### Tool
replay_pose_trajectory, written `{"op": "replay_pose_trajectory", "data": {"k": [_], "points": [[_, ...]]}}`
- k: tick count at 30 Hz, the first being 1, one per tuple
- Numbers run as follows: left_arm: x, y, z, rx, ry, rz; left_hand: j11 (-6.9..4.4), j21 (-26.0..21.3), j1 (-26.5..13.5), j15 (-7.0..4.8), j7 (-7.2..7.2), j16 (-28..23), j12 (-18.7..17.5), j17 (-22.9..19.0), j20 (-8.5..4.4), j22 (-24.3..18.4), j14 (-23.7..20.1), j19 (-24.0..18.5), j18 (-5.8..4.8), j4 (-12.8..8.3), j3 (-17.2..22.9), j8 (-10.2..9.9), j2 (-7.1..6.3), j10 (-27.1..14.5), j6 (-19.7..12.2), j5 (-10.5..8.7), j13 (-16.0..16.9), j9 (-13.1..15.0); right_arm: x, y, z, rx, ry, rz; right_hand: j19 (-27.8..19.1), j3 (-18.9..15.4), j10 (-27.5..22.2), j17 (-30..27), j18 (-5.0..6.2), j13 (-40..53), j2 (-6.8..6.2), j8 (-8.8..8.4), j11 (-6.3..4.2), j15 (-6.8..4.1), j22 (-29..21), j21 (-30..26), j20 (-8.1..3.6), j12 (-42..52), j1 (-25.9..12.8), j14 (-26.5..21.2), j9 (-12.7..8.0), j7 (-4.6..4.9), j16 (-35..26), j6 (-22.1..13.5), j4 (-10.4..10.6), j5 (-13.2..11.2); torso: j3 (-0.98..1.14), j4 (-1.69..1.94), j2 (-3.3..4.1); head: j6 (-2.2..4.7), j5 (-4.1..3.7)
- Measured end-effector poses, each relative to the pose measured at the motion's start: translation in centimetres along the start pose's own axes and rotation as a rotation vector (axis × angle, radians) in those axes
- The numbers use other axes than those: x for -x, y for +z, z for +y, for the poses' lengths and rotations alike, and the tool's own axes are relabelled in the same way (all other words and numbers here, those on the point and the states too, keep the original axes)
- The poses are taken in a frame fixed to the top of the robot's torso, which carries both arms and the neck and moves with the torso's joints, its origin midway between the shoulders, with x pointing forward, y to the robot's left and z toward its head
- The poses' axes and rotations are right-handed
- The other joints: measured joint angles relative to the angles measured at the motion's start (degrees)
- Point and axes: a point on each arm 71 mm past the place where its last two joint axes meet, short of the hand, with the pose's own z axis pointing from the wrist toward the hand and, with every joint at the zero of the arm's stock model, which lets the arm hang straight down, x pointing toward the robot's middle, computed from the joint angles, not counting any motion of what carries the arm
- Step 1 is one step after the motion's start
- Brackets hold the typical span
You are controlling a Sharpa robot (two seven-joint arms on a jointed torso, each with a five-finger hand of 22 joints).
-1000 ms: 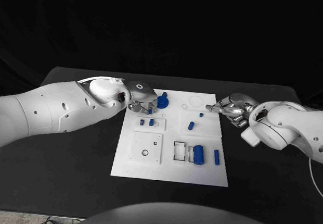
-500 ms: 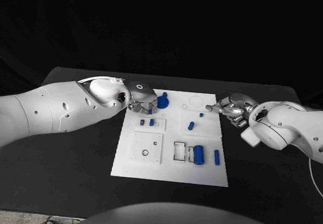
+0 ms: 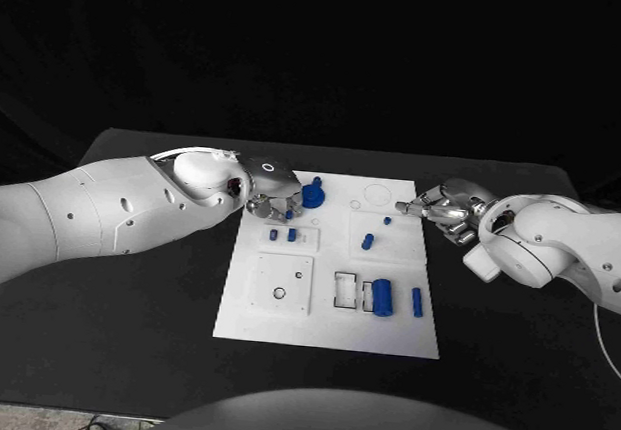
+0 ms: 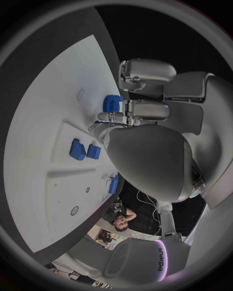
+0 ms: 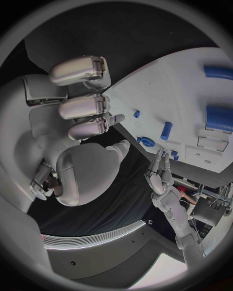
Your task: Assemble the parts on the task board
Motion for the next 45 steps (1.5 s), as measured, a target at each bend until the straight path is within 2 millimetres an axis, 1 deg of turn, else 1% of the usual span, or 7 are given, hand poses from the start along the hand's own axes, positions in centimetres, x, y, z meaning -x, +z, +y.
{"op": "replay_pose_trajectory", "data": {"k": [9, 15, 24, 31, 40, 43, 45], "points": [[0.0, 0.0, 0.0, 0.001, 0.001, -0.009, 1.21, 0.00, -2.11, 1.13, 1.13, 0.00, 0.00, 0.00, 0.00, 0.00, 0.00, 0.00, 0.00, 0.16, -0.69, -0.22, -1.51, -1.62, -1.72, 0.00, 0.00, -0.53, 0.0, 0.0, 0.0, 0.000, 0.000, 0.000, 0.00, -0.16, 0.00, 0.00, 0.00, 0.00, 0.00, 0.00, 0.00, 0.00, 0.01, 0.00, 0.00, 0.00, 0.00, 0.00, 0.07, 0.00, 0.00, 0.00, -0.16, 0.00, -0.02, 0.00, 0.00, 0.00, 0.08], [0.3, -0.3, 0.2, 0.002, 0.005, -0.052, 2.97, 0.00, -4.23, 2.56, -1.95, 0.00, 0.00, 0.00, 0.00, 0.00, -0.09, 0.00, 0.00, 0.31, -1.46, -0.22, -2.12, -1.07, -3.00, 0.00, 0.00, -1.00, 0.0, 0.0, 0.0, 0.000, 0.000, 0.000, 0.00, -0.16, 0.00, -0.01, 0.00, 0.00, 0.00, 0.00, 0.00, 0.00, 0.00, 0.00, 0.00, 0.00, 0.00, 0.00, 0.07, 0.00, 0.00, 0.00, -0.16, 0.00, -0.03, 0.02, 0.00, 0.00, 0.04], [0.8, -1.5, 0.5, 0.000, -0.003, -0.177, 4.56, 0.00, -10.06, 3.51, 0.91, 0.00, 0.00, 0.00, 1.07, 0.00, -0.01, -0.04, 0.00, 0.30, -5.18, -0.22, -3.69, -2.82, -4.74, 0.00, 0.00, -1.45, 0.1, 0.0, -0.3, -0.005, 0.002, -0.002, 0.00, -0.16, 0.00, -0.01, 0.00, -0.01, 0.00, 0.00, 0.00, 0.00, 0.00, 0.00, 0.00, 0.00, 0.00, 0.00, 0.07, 0.00, 0.00, 0.00, -0.16, 0.00, -0.04, 0.01, -0.04, 0.00, -0.18], [1.4, -3.0, 1.1, 0.004, -0.027, -0.289, 4.60, 0.00, -11.78, 3.70, 1.77, 0.00, 0.08, 0.00, 1.36, 0.00, -0.20, 0.09, 0.00, 0.32, -6.05, -0.22, -3.14, -3.17, -5.18, 0.00, 0.22, -1.61, 0.0, 0.0, -0.4, -0.007, 0.004, -0.003, 0.00, -0.16, 0.00, -0.01, 0.00, -0.01, 0.00, 0.00, 0.00, 0.00, -0.01, 0.00, 0.00, 0.00, 0.00, 0.00, 0.06, 0.00, 0.00, 0.00, -0.16, 0.00, -0.06, 0.04, -0.07, 0.00, -0.40], [3.5, -5.5, 2.0, 0.058, -0.312, -0.533, 2.38, 0.00, -14.93, 2.21, 3.23, 0.00, 2.80, 0.00, 1.13, 0.00, -0.01, -0.13, -0.01, 0.32, -6.05, 1.57, -0.57, 4.20, -0.19, -0.01, 0.87, -0.69, 0.1, -0.1, -0.1, 0.033, 0.018, -0.039, 0.00, 0.17, -0.23, -0.01, 0.00, -0.01, 0.69, 0.45, -0.23, 0.00, -0.01, 0.00, 0.00, -1.86, 4.34, 0.00, 0.49, -0.13, 0.00, -0.13, -0.98, 0.00, 0.01, -0.04, -0.05, 0.00, -0.50], [3.9, -6.3, 2.1, 0.095, -0.478, -0.628, 1.92, -2.19, -16.70, 1.63, 2.82, 0.00, 2.66, 0.00, 0.41, 0.00, 0.00, -0.01, 0.00, 0.31, -6.05, 1.57, -0.21, 5.08, 0.71, -0.01, 0.73, -0.67, 0.1, -0.2, 0.3, 0.068, 0.021, -0.061, 0.08, 1.48, -18.52, -0.01, 0.00, -2.23, 0.78, 0.89, -1.56, -0.91, -0.02, 0.00, -0.83, -17.78, 7.19, -0.02, 0.70, -0.90, 0.00, -0.34, -1.89, -2.21, 0.04, -0.04, -0.05, 0.00, -0.78], [4.1, -6.8, 2.2, 0.125, -0.607, -0.696, 2.00, -6.41, -18.79, 1.63, 2.85, -2.55, 1.93, 0.00, 0.03, 0.00, 0.00, -0.87, 1.20, 0.14, -7.45, 1.57, 0.06, 5.19, 1.12, 3.57, 0.55, -0.67, 0.2, -0.3, 0.6, 0.101, 0.010, -0.083, 0.04, 2.95, -30.98, 0.00, 0.00, -13.17, 0.32, 1.38, -2.17, -1.89, -0.02, 0.00, -1.88, -33.27, 8.92, -0.01, 0.81, -2.06, 0.00, 0.04, -2.00, -4.28, 0.04, 0.01, -0.02, 0.00, -1.04]]}}
